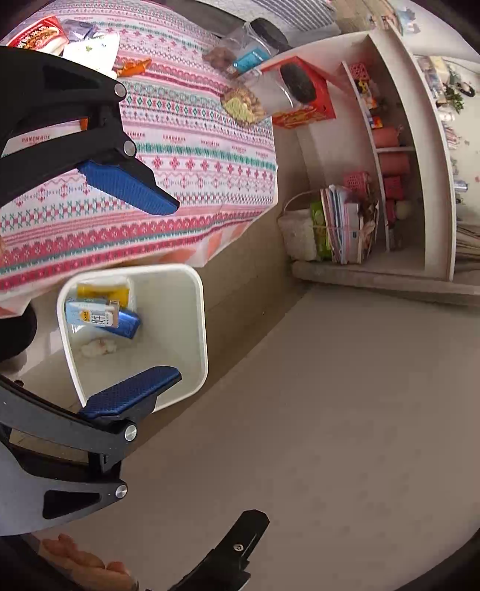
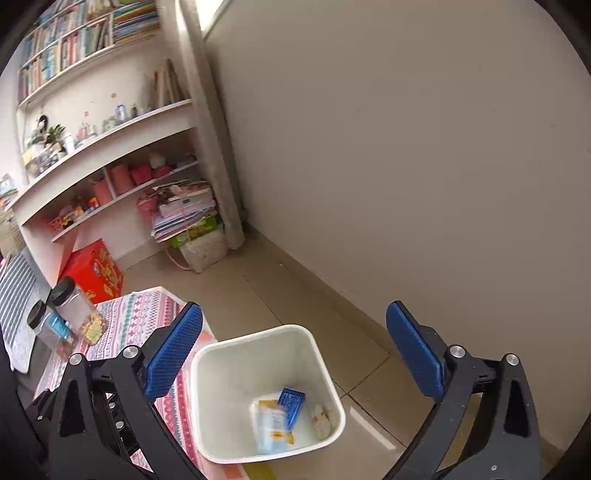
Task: Collect trash
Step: 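Open the left gripper over the white bin to drop the milk carton, then move both grippers back over the table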
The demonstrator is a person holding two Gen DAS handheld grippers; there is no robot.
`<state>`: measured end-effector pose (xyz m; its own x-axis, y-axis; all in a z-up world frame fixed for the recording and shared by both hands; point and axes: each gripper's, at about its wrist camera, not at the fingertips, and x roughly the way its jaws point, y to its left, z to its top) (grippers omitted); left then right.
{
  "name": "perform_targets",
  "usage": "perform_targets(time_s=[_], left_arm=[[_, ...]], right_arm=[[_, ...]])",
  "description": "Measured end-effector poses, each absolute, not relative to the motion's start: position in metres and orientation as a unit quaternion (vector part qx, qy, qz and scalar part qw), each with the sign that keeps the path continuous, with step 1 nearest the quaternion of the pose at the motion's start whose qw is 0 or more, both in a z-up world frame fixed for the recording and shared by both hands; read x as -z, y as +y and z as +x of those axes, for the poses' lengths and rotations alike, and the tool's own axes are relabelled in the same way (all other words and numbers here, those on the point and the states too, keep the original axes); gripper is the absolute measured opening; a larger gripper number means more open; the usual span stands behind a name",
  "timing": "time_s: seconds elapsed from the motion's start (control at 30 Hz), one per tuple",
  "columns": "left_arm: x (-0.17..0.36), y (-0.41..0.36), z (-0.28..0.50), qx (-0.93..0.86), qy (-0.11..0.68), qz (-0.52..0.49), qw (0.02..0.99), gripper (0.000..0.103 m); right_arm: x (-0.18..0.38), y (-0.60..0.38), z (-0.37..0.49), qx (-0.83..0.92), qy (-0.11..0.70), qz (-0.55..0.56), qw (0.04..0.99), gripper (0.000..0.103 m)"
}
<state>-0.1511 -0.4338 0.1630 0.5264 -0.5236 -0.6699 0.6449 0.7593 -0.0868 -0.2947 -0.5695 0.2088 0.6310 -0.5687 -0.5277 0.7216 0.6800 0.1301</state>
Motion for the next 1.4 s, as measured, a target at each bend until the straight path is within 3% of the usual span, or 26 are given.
perform_targets(time_s=[0.33,0.53,0.97,1.4], left_arm=[[-0.184,-0.336,-0.149,0.245,0.305,0.095,0.915,0.096],[-0.182,-0.275,-0.140,0.184,0.303,0.122,0.927,0.096],[-0.132,-0.147,-0.099,0.136,0.462,0.146,0.864,0.096],[-0.101,-0.105,-0.086,0.124,0.519,0.111,0.838,0.096]], right_arm=[[-0.204,-0.485,-0.239,0.280,0.261,0.088,0.920,0.096],[-0.200,-0.434,-0.203,0.216,0.284,0.066,0.932,0.096],[-0.179,-0.353,-0.149,0.122,0.339,0.023,0.932,0.096],[-0.156,-0.309,-0.115,0.086,0.380,-0.026,0.921,0.096]])
